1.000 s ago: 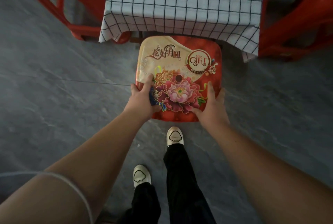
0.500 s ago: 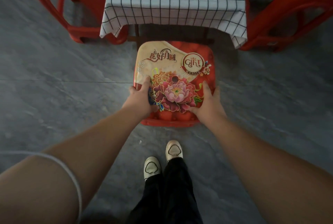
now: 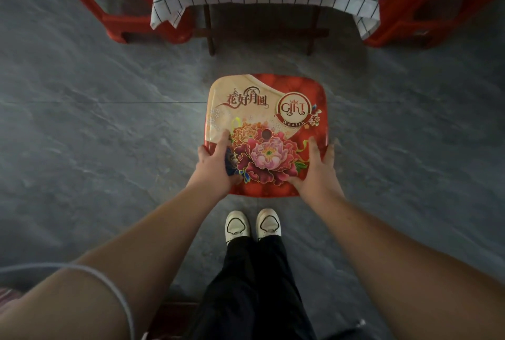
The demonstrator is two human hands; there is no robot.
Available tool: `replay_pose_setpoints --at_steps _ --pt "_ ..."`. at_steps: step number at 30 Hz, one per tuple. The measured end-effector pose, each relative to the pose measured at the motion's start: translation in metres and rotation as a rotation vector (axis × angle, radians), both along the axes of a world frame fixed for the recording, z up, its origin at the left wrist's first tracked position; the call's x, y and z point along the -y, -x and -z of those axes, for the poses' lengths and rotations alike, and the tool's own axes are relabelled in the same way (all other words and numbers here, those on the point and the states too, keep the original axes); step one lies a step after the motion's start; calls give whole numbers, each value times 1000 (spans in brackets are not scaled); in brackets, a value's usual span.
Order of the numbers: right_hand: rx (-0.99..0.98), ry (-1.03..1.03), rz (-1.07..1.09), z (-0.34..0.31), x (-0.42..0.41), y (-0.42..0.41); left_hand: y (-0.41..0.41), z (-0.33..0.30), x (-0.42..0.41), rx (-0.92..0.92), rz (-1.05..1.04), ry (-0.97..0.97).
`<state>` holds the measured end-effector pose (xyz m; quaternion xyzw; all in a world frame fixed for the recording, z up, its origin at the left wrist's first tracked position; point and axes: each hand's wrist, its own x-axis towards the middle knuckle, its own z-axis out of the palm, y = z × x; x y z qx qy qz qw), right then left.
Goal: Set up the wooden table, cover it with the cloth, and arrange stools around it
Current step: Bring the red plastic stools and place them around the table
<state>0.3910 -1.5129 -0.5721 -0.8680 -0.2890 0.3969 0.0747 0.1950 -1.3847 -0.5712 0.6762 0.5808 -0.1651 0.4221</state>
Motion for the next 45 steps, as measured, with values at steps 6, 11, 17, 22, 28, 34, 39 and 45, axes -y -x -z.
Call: replay_pose_setpoints --at_steps 6,11,17,22,28,34,39,45 --pt "1 1 3 5 5 3 4 2 5 5 16 -20" --pt "7 18 -13 4 5 3 3 1 6 2 7 -10" --pt "2 33 -20 5 7 4 5 2 12 -10 3 -4" --pt "-5 116 -74 1 4 -1 5 2 7 -53 25 30" --pt "41 143 -227 -55 -12 -10 12 -47 -5 -113 114 -28" --pt "167 -4 -436 -184 -4 14 44 -179 8 -155 288 -220" --pt "239 -107 -609 -288 23 41 78 -289 43 -147 236 -354" --pt "267 -195 -696 -372 39 74 116 -380 81 -159 164 -400"
